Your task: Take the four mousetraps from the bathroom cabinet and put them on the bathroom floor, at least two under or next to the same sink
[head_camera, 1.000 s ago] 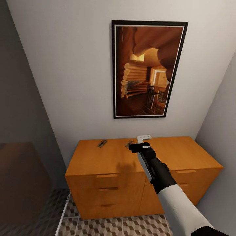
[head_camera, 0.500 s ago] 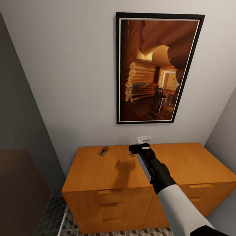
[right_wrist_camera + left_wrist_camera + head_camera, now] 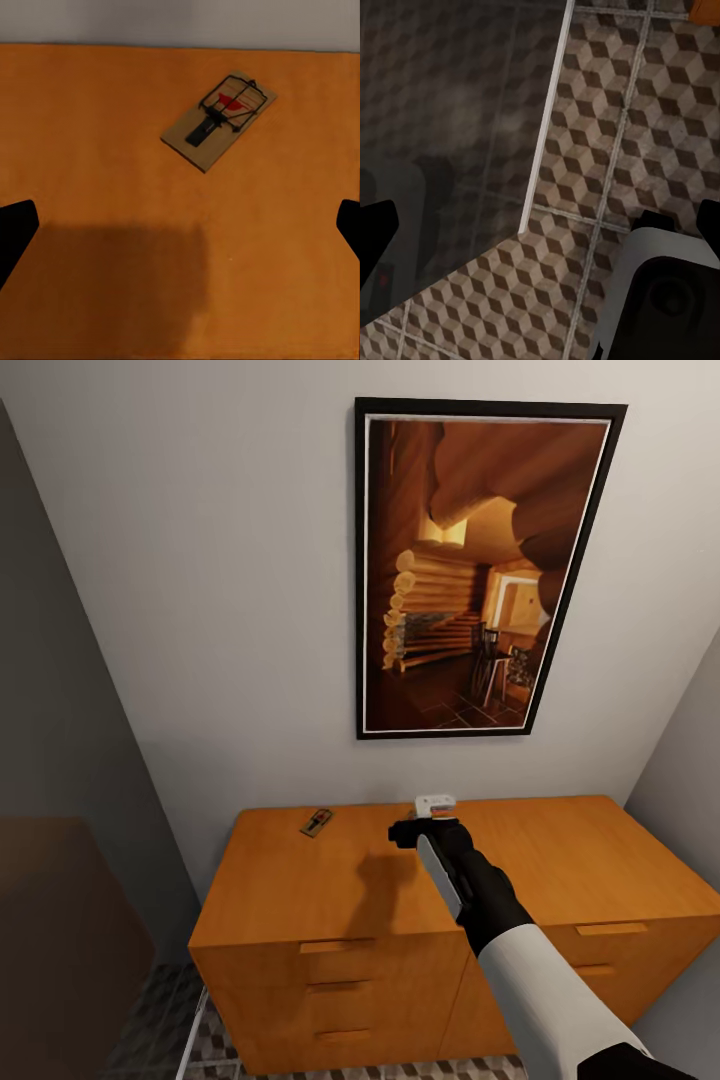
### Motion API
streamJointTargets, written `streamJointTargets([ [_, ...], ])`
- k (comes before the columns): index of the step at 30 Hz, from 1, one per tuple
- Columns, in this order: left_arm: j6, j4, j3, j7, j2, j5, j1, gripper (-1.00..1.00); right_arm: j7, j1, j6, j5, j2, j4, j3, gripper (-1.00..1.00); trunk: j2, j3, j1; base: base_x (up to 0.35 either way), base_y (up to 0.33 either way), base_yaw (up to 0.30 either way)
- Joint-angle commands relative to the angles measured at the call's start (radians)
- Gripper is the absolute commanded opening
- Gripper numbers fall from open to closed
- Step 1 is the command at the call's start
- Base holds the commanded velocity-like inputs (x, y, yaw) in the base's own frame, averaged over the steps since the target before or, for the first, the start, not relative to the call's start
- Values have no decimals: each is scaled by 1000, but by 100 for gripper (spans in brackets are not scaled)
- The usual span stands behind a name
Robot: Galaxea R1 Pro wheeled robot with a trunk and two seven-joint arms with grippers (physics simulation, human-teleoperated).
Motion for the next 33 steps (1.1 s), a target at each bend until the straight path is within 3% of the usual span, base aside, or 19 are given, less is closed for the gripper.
streamJointTargets([
  [1, -6, 4, -8, 0, 0, 7, -2, 100, -10, -1, 14, -29, -1, -2, 2, 100, -2, -2, 1, 0, 0, 0],
  [10, -5, 4, -8, 0, 0, 7, -2, 100, -9, -1, 29, -63, -6, -7, 1, 100, -2, -2, 1, 0, 0, 0],
  [23, -4, 4, -8, 0, 0, 7, -2, 100, -8, -1, 26, -65, -9, -8, -2, 100, -2, -2, 1, 3, 0, 0],
  [33, -4, 4, -8, 0, 0, 7, -2, 100, -9, -1, 25, -63, -10, -8, -2, 100, -2, -2, 1, 150, 0, 0],
])
